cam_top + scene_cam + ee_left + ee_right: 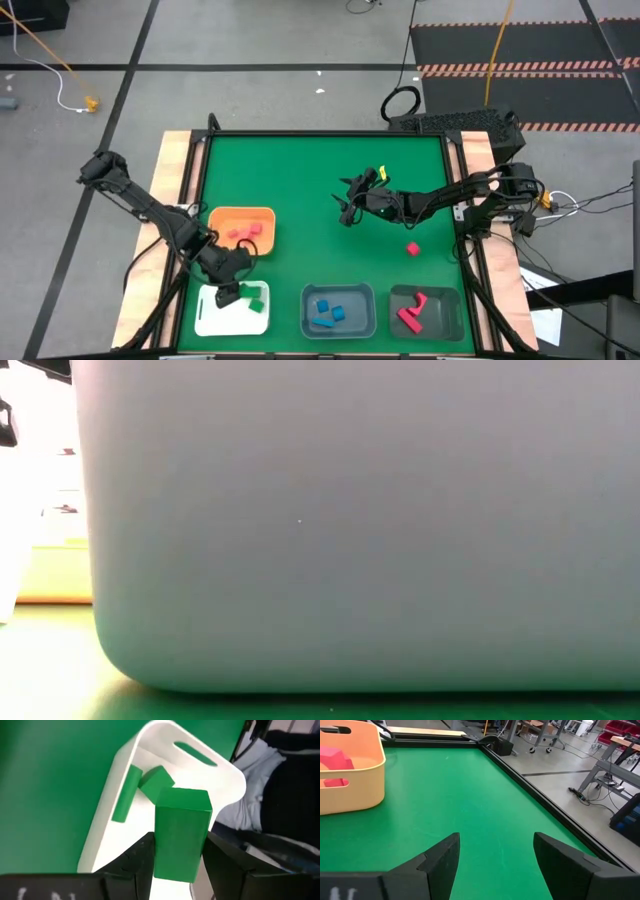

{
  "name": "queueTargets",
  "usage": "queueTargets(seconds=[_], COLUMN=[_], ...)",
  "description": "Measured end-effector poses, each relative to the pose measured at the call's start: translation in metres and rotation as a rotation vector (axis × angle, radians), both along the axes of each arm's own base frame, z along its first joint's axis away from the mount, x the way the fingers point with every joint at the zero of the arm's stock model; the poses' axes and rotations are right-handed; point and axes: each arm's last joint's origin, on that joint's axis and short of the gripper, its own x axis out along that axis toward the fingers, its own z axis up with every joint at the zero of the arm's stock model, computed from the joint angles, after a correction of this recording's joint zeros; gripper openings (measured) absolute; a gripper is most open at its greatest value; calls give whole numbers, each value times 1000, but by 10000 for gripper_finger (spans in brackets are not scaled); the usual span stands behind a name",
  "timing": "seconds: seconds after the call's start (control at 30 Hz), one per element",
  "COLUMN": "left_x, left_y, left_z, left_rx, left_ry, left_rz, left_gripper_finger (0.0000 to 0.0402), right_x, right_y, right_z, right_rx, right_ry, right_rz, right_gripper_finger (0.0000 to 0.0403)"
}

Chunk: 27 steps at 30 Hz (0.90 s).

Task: Sort & place blocks by color
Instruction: Put the green block into the white bin

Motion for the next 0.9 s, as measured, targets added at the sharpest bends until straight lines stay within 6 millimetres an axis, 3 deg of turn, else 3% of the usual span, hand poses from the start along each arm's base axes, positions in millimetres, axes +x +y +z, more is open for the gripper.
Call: queueTargets(seconds=[0.37, 0.7, 0.9], left_x=[1, 1, 11], left_y=[-1, -1, -6], left_z=[0, 0, -5], left_rx=[18, 57, 80], left_ry=[-14, -71, -112], left_rz=[65, -10, 42], left_gripper_finger=[149, 144, 150], right_x=[0, 0, 0], right_y=[0, 0, 0], right_z=[0, 0, 0], right_rx=[1, 33, 34], right_ry=[-1, -22, -22], right_rz=[4, -9, -8], right_gripper_finger=[244, 244, 244])
